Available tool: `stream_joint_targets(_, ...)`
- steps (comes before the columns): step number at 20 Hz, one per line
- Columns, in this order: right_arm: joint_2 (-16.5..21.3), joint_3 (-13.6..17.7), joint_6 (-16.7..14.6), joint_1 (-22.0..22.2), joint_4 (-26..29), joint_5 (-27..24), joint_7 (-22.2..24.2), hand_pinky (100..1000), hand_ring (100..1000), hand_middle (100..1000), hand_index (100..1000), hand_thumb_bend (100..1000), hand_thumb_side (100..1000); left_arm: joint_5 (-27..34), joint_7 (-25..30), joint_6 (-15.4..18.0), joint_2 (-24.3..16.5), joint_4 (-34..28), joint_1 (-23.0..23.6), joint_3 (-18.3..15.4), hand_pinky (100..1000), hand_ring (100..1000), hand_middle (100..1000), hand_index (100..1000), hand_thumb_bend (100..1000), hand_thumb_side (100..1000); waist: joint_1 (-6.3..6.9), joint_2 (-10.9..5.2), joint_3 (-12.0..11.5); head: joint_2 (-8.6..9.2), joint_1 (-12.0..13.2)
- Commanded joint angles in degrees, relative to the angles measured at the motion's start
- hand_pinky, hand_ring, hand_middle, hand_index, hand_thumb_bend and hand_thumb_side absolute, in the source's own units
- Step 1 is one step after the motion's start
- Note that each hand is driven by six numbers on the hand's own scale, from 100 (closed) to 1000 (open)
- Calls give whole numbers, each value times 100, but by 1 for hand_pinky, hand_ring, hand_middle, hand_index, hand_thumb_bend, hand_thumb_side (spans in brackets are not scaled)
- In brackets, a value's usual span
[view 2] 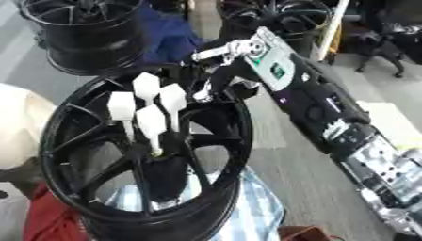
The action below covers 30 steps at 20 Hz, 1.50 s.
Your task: Pull the pin out of the wheel hub.
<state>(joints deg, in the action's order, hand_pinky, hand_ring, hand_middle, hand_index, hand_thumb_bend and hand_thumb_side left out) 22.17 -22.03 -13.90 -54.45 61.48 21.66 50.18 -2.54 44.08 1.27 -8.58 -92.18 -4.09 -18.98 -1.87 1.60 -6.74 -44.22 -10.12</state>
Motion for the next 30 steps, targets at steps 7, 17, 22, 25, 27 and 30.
stream_joint_targets(7,-90,-32,-85,-160,-28,56,85,792,844,818,912,209,345,19,36,3,-41,-75,-65,-12,661,792,696,803,100,719,29,-34,-29,10,-53)
stream_joint_targets(17,-234,-46,-130,-120,-177,235,77,779,782,738,858,193,340,19,49,0,-30,-82,-87,-9,661,793,696,803,100,719,31,-18,-67,10,-92)
stream_joint_targets(22,-262,-9,-122,-102,-235,312,-112,752,728,617,764,139,305,18,53,-5,-21,-85,-103,-7,661,793,696,803,100,720,33,-11,-93,10,-116)
stream_joint_targets(25,-278,12,-109,-94,-265,340,-312,738,699,554,709,100,283,17,56,-11,-15,-82,-107,-6,661,793,696,803,100,720,34,-13,-104,10,-132)
stream_joint_targets(27,-278,76,-91,-99,-249,303,-486,710,639,451,598,100,251,17,58,-15,-10,-82,-108,-6,662,793,696,803,100,719,35,-17,-108,10,-136)
stream_joint_targets(30,-237,86,-79,-113,-183,177,-849,692,613,410,557,100,250,13,57,-22,-7,-80,-105,-9,661,794,696,804,100,719,33,-24,-112,10,-140)
